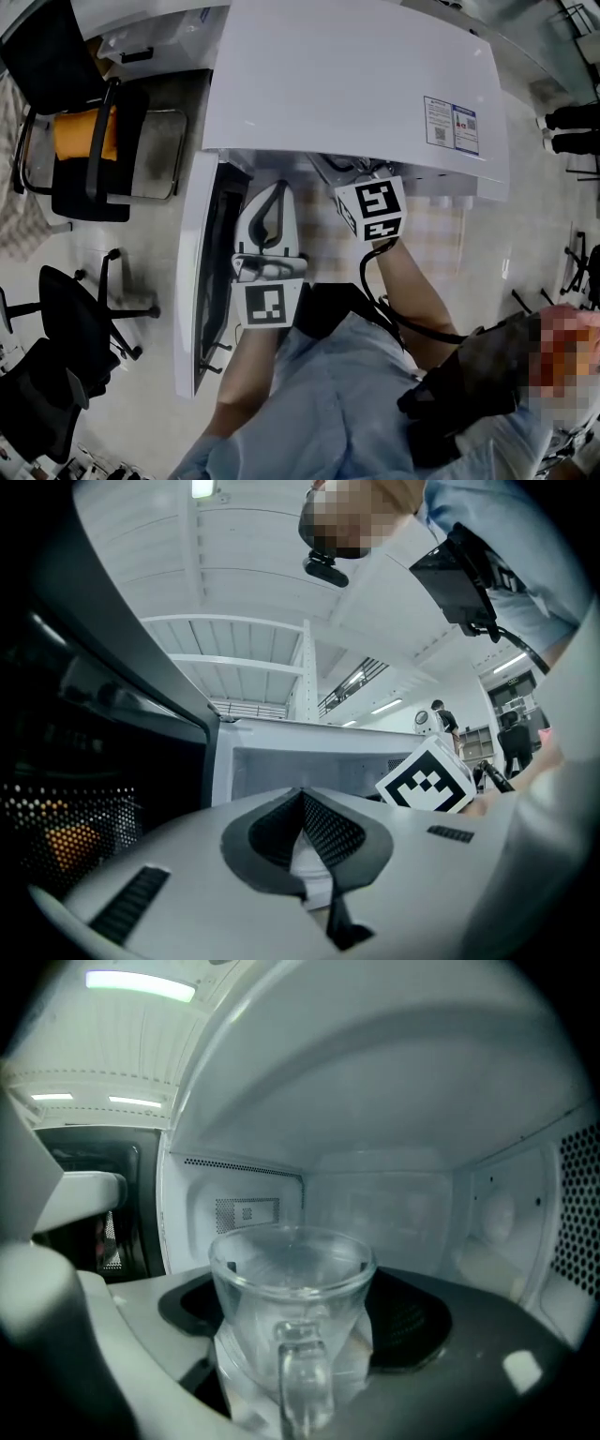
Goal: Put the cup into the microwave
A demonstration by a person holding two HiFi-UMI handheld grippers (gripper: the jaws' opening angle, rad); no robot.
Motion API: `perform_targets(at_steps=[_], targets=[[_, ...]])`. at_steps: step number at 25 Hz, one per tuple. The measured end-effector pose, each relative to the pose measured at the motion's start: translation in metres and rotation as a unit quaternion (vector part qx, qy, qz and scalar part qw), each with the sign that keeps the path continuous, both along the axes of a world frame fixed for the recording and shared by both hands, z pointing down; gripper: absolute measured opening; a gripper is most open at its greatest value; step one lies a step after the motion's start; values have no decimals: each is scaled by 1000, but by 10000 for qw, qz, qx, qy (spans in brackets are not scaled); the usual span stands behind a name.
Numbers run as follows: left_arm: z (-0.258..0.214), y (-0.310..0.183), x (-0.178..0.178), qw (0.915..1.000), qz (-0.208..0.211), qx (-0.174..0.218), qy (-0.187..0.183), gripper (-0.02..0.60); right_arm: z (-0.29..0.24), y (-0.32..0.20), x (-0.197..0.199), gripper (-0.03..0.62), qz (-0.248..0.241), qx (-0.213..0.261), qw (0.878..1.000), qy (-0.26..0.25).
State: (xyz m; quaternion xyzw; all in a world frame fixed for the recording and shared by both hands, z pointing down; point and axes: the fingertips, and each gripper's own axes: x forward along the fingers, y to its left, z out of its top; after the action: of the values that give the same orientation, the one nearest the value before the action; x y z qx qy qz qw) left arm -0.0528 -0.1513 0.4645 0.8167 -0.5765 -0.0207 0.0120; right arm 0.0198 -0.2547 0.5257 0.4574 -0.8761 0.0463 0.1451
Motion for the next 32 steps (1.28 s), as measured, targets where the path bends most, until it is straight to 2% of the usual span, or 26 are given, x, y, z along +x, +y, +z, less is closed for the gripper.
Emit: perform_targets(at_steps=[6, 14, 20, 28, 30, 31, 32], targets=[[-8, 8, 3, 10000, 41, 78, 3, 8, -7, 16, 3, 426, 24, 35, 10000, -71], [-20, 34, 13, 9998, 195, 6, 1, 6, -20, 52, 18, 426, 304, 94, 9994, -94], [-34, 55, 26, 9993, 365, -18, 90, 8, -32, 91, 31, 426, 506, -41, 9985, -207], [-42, 70, 39, 9987, 500, -54, 62, 8, -34, 130, 10, 423, 240, -245, 9987, -385], [-38, 71, 37, 9987, 481, -107, 98, 8, -30, 128, 7, 402, 195, -265, 9987, -385], [-36, 70, 36, 9987, 473, -138, 102, 7, -28, 126, 6, 370, 212, -263, 9987, -370], [-34, 69, 34, 9987, 463, -162, 100, 6, -26, 123, 7, 308, 256, -263, 9987, -348]])
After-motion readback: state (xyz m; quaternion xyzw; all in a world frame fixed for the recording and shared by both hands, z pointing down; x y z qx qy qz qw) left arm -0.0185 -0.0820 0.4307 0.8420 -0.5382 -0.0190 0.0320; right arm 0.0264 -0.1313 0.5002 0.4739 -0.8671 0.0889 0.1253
